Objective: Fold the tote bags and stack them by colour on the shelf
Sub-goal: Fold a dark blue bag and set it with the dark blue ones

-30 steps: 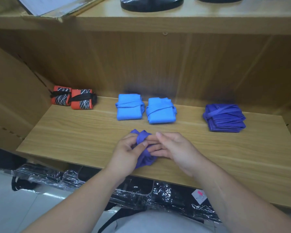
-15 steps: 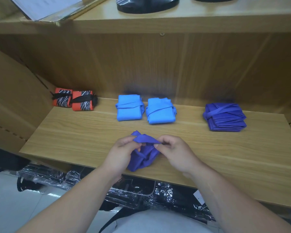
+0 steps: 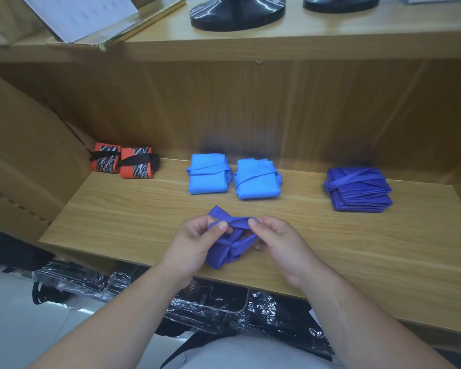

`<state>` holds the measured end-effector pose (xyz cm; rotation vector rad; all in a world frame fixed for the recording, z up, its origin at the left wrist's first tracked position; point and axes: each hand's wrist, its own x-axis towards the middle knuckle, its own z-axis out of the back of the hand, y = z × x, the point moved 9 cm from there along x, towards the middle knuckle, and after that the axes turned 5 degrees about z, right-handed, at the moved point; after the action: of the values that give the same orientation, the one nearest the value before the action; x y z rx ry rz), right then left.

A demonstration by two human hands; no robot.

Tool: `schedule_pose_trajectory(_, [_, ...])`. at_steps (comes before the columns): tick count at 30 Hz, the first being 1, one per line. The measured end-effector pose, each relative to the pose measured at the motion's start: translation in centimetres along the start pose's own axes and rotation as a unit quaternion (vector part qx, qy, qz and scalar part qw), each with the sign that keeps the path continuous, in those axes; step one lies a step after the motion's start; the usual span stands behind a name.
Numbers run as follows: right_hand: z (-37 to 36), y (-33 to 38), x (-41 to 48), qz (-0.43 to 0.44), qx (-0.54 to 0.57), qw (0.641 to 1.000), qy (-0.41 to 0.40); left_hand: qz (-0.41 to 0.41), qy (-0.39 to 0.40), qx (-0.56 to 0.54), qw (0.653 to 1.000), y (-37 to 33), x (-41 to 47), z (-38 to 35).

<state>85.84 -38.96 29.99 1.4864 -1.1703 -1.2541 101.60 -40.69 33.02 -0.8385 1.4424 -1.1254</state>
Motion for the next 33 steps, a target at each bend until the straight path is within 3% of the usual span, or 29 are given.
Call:
schedule_pose_trajectory(3, [0.5,0.8,0.3,0.046,-0.176,0.983,-0.039,-0.006,-0.024,0.016,1.0,0.0,0.0,0.4])
schedule_pose_trajectory(8, [0.3,1.8,0.7,0.066,-0.252,0.964,-0.055,-0.011,-0.049,0.018,0.999,0.5,0.1,0.6])
schedule_pose_trajectory(10, [0.0,1.3,0.6,0.045,-0.194,0.978,-0.055,-0.032,-0.07,0.02,0.997,0.4,0.2,0.9])
schedule_pose_trajectory(12, [-0.6,0.2,0.3,0.008,-0.065,0.996,-0.054,-0.057,-0.093,0.033,0.993,0.1,0.0,0.9])
schedule_pose_trajectory(17, [-1.5,0.1,-0.5,0.001,0.106,0.991,-0.08,-0.082,-0.129,0.024,0.988,-0.3,-0.6,0.9])
schedule_pose_trajectory(21, [-2.4,1.5,-0.2,0.051,0.086,0.991,-0.087,-0.086,-0.152,-0.031,0.984,0.0,-0.6,2.2])
schedule_pose_trajectory(25, [-2.7,2.4,0.5,0.083,0.025,0.992,-0.087,-0.062,-0.102,-0.094,0.988,0.5,-0.8,2.3])
schedule_pose_trajectory(33, [-3.3,1.9,1.0,0.093,0.019,0.989,-0.109,-0.062,-0.104,-0.112,0.986,0.8,-1.4,2.8])
